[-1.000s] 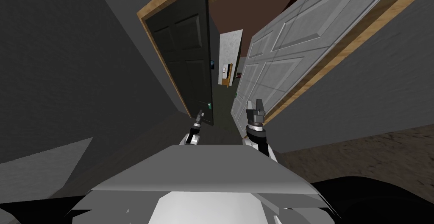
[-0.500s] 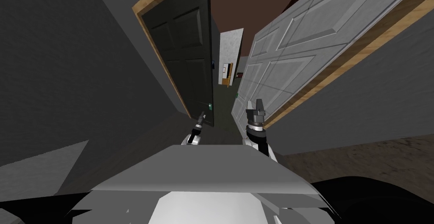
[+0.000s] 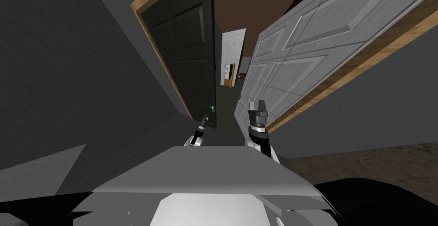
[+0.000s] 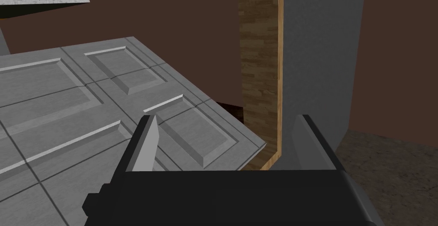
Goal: Push the door open
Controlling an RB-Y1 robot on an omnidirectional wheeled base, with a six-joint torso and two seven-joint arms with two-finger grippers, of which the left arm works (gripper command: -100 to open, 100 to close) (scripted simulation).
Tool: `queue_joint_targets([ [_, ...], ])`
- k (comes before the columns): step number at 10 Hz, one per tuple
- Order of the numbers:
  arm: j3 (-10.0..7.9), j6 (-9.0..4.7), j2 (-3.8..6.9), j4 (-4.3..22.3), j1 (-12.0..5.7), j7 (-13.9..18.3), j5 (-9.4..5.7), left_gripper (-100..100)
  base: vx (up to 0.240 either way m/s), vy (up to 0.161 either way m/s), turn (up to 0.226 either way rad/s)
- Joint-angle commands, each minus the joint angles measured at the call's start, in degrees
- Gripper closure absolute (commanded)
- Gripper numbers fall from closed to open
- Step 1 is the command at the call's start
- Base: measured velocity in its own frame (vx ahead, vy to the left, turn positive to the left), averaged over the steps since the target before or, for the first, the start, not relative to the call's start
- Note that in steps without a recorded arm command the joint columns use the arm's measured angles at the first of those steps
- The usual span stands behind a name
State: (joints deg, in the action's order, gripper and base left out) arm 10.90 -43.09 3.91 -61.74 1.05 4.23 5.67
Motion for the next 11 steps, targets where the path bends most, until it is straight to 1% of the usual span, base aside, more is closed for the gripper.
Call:
queue_joint_targets([
  [1, 0.46, -0.19, -0.06, 2.83, -1.22, 0.60, 0.04, -100, 0.063, 0.050, -0.004],
  [2, 0.46, -0.19, -0.06, 2.83, -1.22, 0.60, 0.04, -100, 0.052, 0.033, -0.007],
  [6, 1.55, -0.97, -0.35, 10.07, -4.12, 1.94, 0.12, -100, 0.087, 0.045, -0.005],
  [7, 1.55, -0.97, -0.35, 10.07, -4.12, 1.94, 0.12, -100, 0.070, 0.038, -0.004],
  [11, 2.45, -1.62, -0.72, 16.11, -6.54, 3.05, 0.19, -100, 0.078, 0.037, -0.004],
])
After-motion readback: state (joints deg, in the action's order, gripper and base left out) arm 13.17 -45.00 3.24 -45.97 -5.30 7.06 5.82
